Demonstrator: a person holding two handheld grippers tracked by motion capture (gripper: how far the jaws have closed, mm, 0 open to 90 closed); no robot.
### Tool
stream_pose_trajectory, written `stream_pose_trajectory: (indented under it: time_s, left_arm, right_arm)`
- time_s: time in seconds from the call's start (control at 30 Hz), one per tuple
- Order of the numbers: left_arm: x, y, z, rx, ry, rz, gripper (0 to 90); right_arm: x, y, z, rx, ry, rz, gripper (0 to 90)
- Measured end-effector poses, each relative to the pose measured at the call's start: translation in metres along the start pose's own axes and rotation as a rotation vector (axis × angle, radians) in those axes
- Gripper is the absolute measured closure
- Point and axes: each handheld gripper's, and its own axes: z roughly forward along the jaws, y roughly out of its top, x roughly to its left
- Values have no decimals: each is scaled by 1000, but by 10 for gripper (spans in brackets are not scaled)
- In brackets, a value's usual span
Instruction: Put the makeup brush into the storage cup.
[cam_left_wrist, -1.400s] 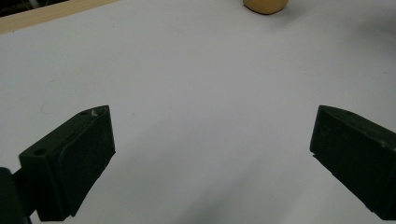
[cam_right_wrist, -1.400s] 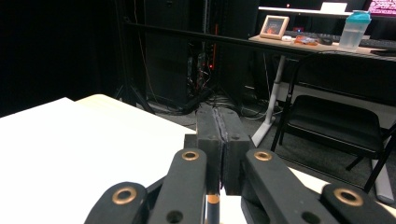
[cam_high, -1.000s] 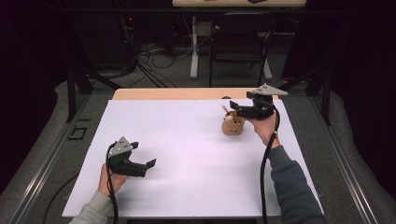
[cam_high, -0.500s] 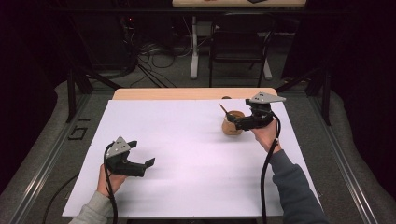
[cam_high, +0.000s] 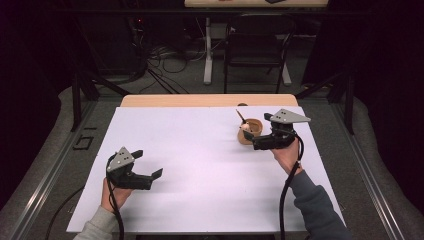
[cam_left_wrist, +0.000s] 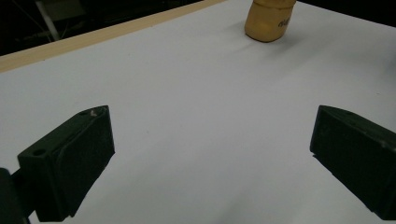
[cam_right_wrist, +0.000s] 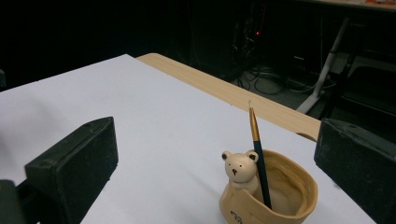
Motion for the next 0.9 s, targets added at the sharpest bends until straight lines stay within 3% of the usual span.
stream_pose_trajectory:
  time_s: [0.27,0.57,0.63,0.9]
  left_arm:
    - [-2,-1,-3,-14,-11,9,0]
    - [-6,-2,-7,-30,2,21,0]
    - [-7,-2,-8,-40,4,24,0]
    - [-11,-4,-11,-62,4,33,0]
  right_arm:
    - [10,-12,-16,-29,-7,-13,0]
    - [24,-24,-34,-94,-43,-48,0]
    - [27,-26,-38,-87,-43,-54,0]
    - [36,-37,-52,-122,-53,-54,0]
